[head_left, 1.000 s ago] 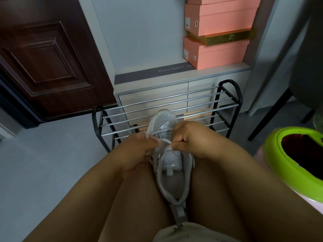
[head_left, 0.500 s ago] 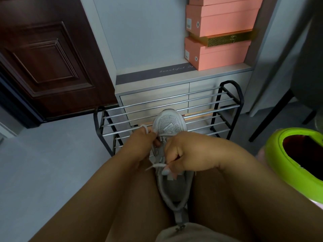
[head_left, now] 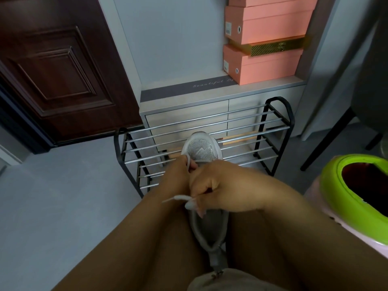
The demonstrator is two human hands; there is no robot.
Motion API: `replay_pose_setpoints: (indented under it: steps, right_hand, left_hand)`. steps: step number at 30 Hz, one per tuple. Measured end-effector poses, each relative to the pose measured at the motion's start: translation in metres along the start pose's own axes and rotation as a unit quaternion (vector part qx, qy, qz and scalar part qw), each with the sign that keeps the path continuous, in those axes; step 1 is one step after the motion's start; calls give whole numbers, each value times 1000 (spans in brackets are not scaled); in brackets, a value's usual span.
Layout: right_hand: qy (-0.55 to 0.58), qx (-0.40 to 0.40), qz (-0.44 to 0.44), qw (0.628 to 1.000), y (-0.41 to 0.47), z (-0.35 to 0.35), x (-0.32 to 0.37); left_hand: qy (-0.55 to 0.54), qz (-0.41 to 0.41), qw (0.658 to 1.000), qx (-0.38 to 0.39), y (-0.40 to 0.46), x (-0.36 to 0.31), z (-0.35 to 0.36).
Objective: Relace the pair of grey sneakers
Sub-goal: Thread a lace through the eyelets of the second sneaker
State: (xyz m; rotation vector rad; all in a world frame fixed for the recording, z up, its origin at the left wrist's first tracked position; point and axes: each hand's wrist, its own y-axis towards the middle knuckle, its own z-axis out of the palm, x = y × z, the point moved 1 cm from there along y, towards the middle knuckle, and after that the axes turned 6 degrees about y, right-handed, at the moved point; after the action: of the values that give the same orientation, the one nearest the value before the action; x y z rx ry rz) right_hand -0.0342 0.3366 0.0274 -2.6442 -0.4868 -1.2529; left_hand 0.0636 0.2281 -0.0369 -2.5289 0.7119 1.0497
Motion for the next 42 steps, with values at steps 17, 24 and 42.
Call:
replay_pose_setpoints:
  steps: [17,24,42]
  right_hand:
    - [-55,115,25,991,-18,11,2]
    - [19,126,-15,992,-20,6,11]
    - [-149,-119,190,963,3,-2,-23]
  left_hand:
    - [19,140,987,-79,-7,-2,10]
    - [37,147,983,-101,7,2,13]
    - [-313,-12,948,-53,-6,14,-33]
